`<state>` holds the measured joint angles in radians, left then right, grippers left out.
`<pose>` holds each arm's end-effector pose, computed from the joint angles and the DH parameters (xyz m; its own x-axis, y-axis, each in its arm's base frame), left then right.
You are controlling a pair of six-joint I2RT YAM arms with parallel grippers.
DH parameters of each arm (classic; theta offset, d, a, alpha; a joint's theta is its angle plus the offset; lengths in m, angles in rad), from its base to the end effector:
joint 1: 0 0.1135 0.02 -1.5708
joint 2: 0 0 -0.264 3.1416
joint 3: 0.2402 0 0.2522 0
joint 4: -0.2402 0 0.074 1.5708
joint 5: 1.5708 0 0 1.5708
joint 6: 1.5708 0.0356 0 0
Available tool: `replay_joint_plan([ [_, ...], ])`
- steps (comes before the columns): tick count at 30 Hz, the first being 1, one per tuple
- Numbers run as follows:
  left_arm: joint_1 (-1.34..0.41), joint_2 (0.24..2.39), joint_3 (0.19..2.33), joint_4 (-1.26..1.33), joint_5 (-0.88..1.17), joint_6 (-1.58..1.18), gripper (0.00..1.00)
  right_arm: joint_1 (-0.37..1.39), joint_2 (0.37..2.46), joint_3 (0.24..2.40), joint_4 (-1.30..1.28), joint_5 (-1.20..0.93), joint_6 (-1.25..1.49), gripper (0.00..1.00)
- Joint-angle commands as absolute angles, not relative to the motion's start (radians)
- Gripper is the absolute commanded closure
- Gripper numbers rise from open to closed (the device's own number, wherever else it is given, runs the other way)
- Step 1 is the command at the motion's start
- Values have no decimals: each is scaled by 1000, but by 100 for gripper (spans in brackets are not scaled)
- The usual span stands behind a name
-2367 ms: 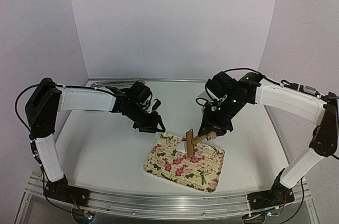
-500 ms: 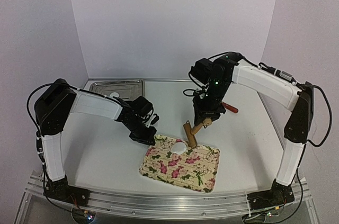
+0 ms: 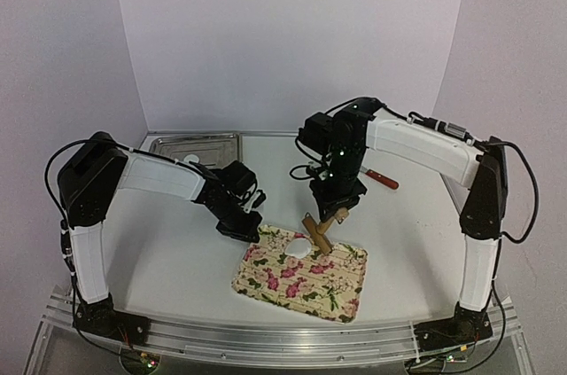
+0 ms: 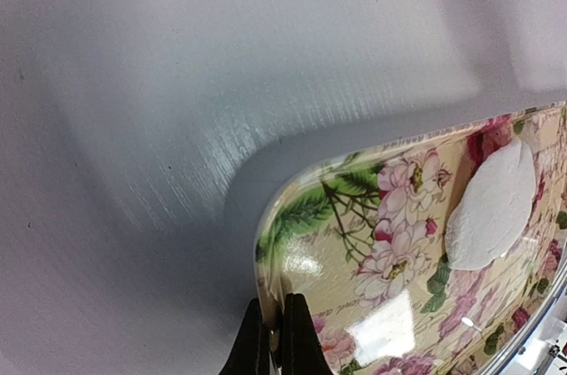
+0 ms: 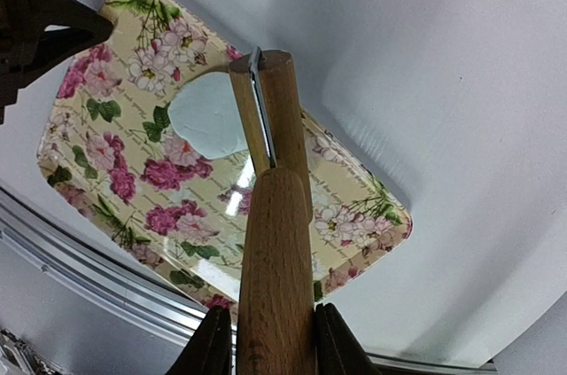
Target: Roll out the dumpling wrappers from the dough
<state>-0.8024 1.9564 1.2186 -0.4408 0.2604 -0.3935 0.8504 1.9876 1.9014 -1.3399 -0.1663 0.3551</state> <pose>0.2591 -0.2813 0.1376 -0.8857 0.3833 -0.2618 0.4586 0.8096 -0.3663 0.2541 0.2984 0.2856 -0.8752 -0.4773 -0.0782 -0.4827 0.8518 0.2037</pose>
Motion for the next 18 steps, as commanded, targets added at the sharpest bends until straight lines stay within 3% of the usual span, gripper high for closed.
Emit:
replay_joint_plan([
  [1, -802, 1960, 1259, -450, 227, -385, 100, 875, 2032, 1960, -1379, -53, 305, 100],
  [7, -802, 1976, 1283, -462, 224, -371, 100, 875, 2063, 1981, -1398, 23, 304, 100],
  [18, -803, 1997, 1319, -474, 223, -363, 100, 932, 2125, 1999, -1358, -90, 229, 100],
])
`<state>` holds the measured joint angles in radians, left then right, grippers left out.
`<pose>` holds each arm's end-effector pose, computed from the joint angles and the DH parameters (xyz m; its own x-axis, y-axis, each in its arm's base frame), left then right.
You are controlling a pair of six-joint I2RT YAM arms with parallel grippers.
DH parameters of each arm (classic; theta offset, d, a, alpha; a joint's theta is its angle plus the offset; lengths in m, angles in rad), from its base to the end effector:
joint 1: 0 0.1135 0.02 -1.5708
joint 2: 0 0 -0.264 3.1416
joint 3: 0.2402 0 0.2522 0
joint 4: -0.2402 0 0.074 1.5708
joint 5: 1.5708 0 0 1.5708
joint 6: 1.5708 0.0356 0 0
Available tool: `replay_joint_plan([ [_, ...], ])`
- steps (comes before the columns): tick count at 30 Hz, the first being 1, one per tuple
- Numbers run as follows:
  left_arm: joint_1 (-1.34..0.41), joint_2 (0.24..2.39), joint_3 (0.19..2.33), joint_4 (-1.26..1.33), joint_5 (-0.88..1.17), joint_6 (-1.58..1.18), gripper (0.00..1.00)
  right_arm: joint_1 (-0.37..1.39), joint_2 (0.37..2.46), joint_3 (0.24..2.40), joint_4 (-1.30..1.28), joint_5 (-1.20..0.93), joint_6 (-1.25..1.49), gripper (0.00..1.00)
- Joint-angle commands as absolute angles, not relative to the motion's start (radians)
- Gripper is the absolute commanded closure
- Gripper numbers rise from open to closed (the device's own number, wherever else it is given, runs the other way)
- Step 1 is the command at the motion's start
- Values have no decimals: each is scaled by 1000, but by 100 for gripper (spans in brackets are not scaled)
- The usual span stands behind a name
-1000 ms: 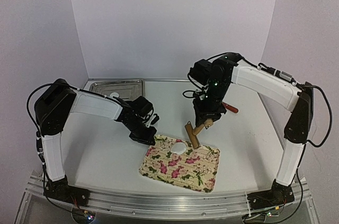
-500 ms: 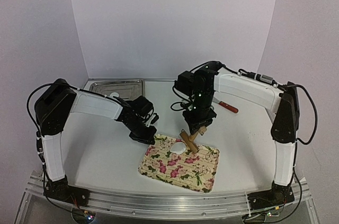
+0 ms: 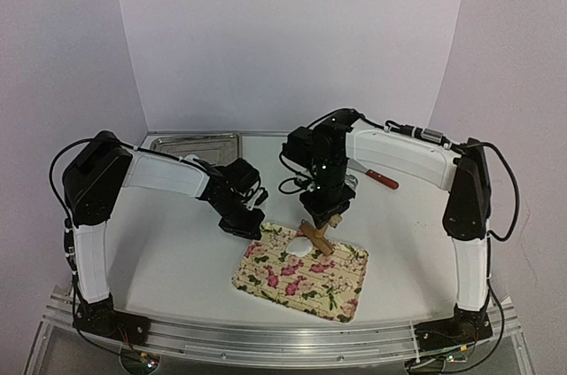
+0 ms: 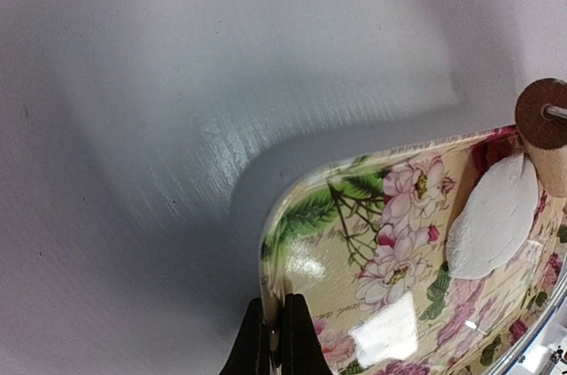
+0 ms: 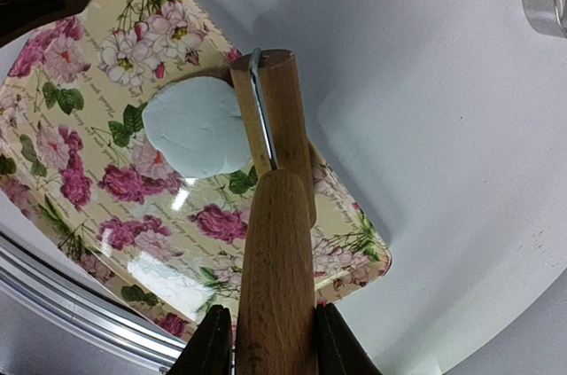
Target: Roll out the dumpling wrappers from the dough
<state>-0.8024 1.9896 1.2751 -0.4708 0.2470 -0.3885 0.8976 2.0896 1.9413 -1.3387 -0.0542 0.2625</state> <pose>0.2665 -0.2883 0.1389 -0.8843 0.3864 -0.2622 0.4604 0.8149 -0.3521 0.2549 0.3227 0.2567 -0.8033 -0.5918 -0.0668 -0.5954 0.8000 0.0738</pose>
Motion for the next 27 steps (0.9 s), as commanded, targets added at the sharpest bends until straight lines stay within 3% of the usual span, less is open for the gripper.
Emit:
replay_joint_plan([
  [1, -802, 1996, 1318, -473, 222, -364, 100, 938, 2132, 2008, -1359, -97, 230, 100],
  [12, -802, 1973, 1286, -448, 231, -389, 100, 989, 2116, 2046, -1358, -143, 255, 100],
  [21, -802, 1957, 1270, -437, 238, -397, 100, 995, 2084, 2210, -1530, 48, 424, 100],
  [27, -802, 1959, 1269, -436, 244, -394, 100, 993, 2092, 2238, -1544, -48, 458, 100],
])
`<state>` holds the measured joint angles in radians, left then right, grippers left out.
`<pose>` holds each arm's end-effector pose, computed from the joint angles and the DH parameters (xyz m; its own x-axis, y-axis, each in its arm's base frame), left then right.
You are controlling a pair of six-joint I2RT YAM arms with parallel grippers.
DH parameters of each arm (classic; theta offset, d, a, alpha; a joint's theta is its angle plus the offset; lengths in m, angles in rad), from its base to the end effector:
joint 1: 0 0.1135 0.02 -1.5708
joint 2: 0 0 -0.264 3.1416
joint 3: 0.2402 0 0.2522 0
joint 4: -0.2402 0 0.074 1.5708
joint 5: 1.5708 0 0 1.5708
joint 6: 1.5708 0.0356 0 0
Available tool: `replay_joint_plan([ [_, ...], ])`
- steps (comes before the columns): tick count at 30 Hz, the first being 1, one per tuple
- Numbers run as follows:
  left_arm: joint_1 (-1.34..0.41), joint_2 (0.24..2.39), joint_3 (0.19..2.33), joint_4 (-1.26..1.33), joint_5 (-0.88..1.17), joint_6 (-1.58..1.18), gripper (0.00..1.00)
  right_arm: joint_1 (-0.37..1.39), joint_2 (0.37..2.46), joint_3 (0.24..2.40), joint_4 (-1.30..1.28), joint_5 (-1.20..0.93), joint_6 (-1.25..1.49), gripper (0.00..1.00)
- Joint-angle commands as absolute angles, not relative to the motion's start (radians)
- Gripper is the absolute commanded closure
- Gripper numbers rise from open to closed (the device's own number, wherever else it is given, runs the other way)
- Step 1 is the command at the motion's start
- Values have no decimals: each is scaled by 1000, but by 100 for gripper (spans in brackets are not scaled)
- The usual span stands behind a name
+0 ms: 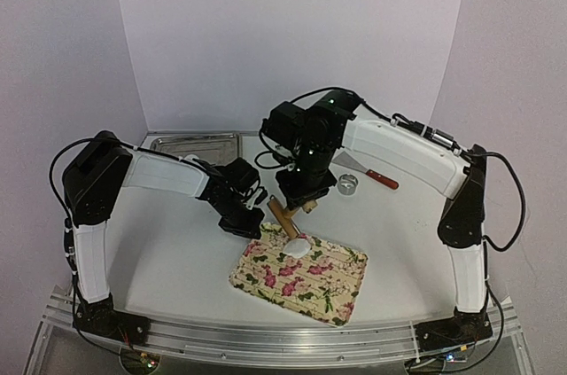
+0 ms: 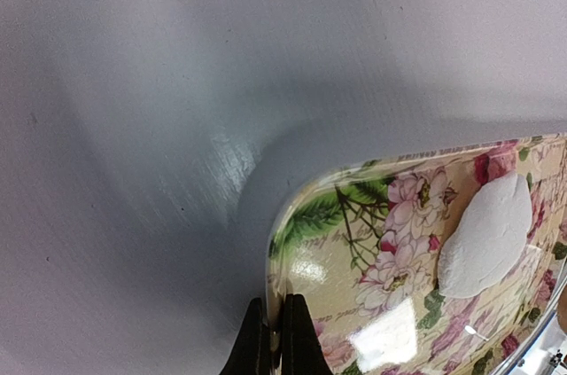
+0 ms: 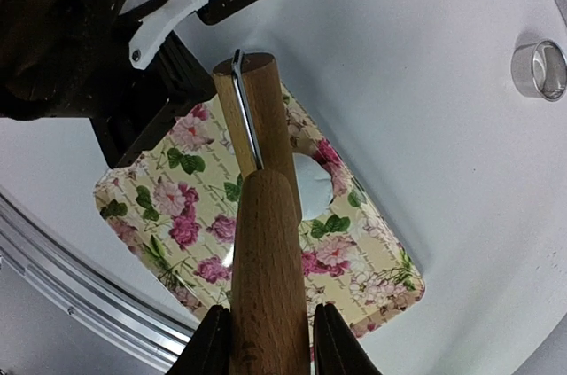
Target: Roll out the dumpling wrappers from the dough
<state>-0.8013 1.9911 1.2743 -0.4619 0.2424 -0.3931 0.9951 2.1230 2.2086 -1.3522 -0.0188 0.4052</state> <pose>0.2675 -0.2884 0.1385 -0.8855 0.3796 -0.2680 0.4567 0.8173 -0.3513 0.2337 0.3613 0.3144 -0.8092 -0.5228 -0.2682 -0.5688 0.8114 0.1346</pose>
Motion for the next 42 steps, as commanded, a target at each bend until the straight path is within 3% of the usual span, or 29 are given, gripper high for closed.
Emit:
replay_joint_plan([
  [1, -802, 1959, 1269, -437, 244, -393, 100, 991, 2098, 2231, -1548, -62, 464, 100],
  [25, -802, 1970, 1277, -436, 246, -391, 100, 928, 2185, 2119, -1611, -172, 457, 100],
  [42, -802, 1972, 1275, -434, 245, -388, 100, 928, 2246, 1972, -1618, -73, 460, 100],
])
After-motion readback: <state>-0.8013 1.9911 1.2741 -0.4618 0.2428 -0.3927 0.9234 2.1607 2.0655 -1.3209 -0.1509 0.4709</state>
